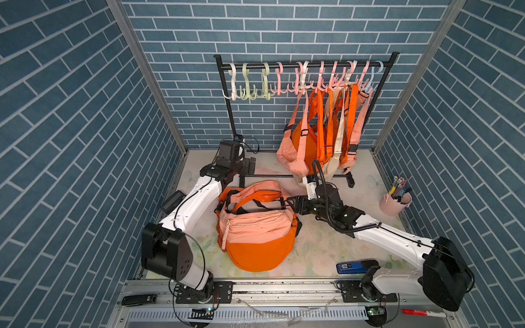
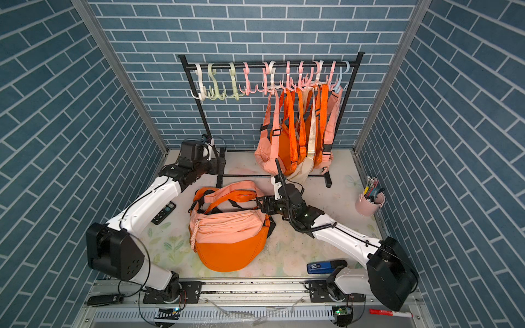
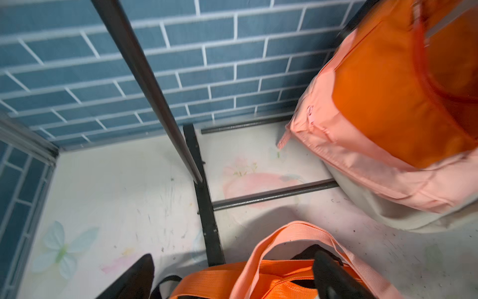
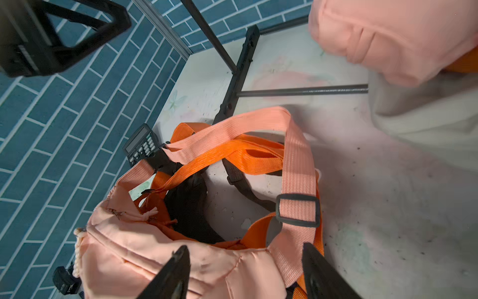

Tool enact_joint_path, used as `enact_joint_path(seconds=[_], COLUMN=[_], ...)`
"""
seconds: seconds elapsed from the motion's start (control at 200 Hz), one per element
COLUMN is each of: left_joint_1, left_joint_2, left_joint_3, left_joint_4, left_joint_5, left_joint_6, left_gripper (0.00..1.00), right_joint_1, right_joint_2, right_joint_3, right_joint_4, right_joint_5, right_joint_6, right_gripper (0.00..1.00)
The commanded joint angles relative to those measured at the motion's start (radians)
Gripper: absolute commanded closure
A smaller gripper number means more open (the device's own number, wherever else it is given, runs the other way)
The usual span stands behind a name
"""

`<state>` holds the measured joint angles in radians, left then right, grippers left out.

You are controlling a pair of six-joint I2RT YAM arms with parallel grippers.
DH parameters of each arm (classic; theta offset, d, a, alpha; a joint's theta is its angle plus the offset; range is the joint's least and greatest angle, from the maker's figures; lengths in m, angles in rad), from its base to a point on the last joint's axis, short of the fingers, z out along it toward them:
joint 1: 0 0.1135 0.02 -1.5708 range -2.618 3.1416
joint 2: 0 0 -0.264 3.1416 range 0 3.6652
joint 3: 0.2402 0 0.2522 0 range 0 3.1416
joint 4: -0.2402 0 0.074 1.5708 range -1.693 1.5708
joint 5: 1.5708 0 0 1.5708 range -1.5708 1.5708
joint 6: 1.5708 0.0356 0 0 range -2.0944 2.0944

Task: Take the bag off the hook
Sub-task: Place the bag inside the bag, then pick up the bag from the hook.

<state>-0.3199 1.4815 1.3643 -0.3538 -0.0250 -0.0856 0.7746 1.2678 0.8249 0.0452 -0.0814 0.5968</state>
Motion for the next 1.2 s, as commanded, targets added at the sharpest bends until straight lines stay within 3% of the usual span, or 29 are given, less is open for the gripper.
enact_joint_path(seconds=[0.0,0.275,0.535,0.83,1.01,1.195], left_joint_1=[0.002,0.001,0.002,-0.002,-0.001,-0.001], left_joint_2=[-0.095,-0.362,-0.522,-0.526,-0.540,-0.531], left_joint_3=[0.000,-0.111,-0.265,-0.281,-0.287,-0.289], left_joint_4=[-0.039,0.023,0.110,0.120,0.121,0.124], left_joint_5=[0.032,0.087,0.050,0.133,0.111,0.115], left_joint_6=[-0.002,-0.053,-0.078,-0.124,-0.117,-0.118], left_gripper=[0.01,0.01,0.01,0.01,0.01,0.01], right_joint_1=[-0.016,-0.084,-0.174,-0.271,-0.310,-0.334], right_joint_2=[-0.031,0.051,0.235,0.556,0.739,0.852], right_joint_3=[0.091,0.404,0.752,1.252,1.549,1.713], right_joint_4=[-0.143,-0.331,-0.448,-0.606,-0.715,-0.735], right_joint_5=[0.062,0.053,0.035,0.000,0.000,-0.040], right_joint_6=[-0.089,-0.153,-0.165,-0.196,-0.203,-0.191], right_gripper=[0.32,0.37,0.40,0.46,0.48,0.48])
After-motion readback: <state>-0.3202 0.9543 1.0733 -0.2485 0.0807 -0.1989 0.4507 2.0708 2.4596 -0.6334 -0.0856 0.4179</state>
